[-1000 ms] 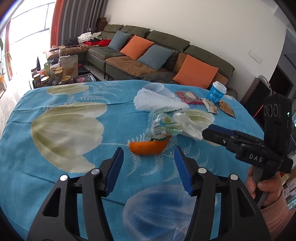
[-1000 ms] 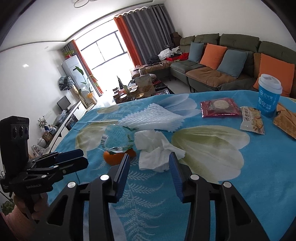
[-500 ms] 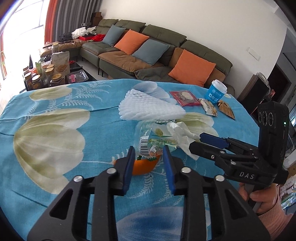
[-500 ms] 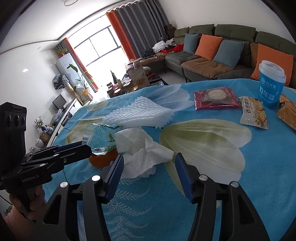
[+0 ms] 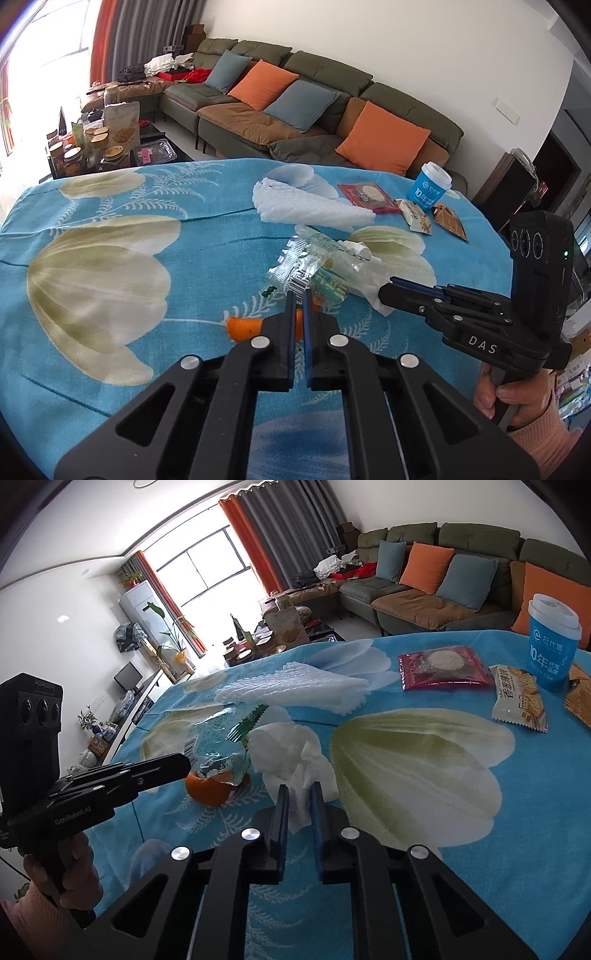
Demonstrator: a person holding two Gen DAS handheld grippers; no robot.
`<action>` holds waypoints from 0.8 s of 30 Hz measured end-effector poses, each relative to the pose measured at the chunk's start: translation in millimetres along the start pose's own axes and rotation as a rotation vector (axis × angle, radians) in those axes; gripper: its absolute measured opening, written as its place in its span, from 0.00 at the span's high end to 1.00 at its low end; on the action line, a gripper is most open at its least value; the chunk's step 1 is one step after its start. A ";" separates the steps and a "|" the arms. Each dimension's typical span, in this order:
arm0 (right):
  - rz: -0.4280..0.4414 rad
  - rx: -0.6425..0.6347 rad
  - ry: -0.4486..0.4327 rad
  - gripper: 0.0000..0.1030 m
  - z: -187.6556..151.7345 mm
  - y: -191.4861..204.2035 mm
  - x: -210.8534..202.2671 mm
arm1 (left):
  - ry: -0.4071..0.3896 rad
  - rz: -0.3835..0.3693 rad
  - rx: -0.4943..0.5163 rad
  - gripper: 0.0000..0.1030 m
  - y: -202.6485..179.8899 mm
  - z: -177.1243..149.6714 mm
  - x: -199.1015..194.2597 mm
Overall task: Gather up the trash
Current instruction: 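Close the left tool on the clear plastic wrapper while the right tool closes on the white tissue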
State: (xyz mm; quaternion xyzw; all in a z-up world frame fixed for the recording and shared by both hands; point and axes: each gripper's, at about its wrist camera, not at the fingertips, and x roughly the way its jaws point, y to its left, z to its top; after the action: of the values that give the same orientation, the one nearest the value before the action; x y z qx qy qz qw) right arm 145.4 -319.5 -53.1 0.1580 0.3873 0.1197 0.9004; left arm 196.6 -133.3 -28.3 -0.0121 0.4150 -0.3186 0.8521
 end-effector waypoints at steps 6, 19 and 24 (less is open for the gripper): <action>0.021 0.009 -0.017 0.95 -4.0 0.0 -8.9 | -0.022 -0.004 0.007 0.98 -0.6 -1.8 -11.7; 0.040 0.026 -0.049 0.96 -7.7 -4.7 -23.2 | 0.018 0.048 0.069 0.88 -13.3 8.1 15.2; 0.053 0.035 -0.062 0.97 -8.7 -7.6 -28.0 | 0.016 0.035 0.040 0.99 -9.5 7.2 14.1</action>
State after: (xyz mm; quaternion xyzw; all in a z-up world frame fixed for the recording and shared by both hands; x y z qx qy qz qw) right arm 120.9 -334.3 -43.1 0.1876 0.3567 0.1315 0.9057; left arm 203.1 -150.4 -30.7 0.0145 0.4157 -0.3121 0.8542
